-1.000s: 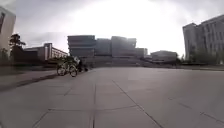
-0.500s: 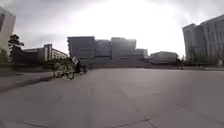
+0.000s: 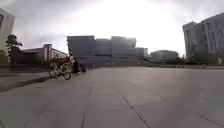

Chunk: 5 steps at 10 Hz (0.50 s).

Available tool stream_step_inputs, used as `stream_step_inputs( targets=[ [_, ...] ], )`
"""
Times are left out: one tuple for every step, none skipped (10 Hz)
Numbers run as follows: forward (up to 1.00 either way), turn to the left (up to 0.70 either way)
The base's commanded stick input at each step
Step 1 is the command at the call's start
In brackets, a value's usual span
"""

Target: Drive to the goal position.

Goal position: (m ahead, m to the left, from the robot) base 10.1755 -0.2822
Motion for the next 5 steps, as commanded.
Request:
stream_step_inputs(
  targets=[
    [0.85, 0.16],
    [0.85, 0.2],
    [0.85, 0.01],
    [0.85, 0.0],
    [0.85, 0.0]
  ],
)
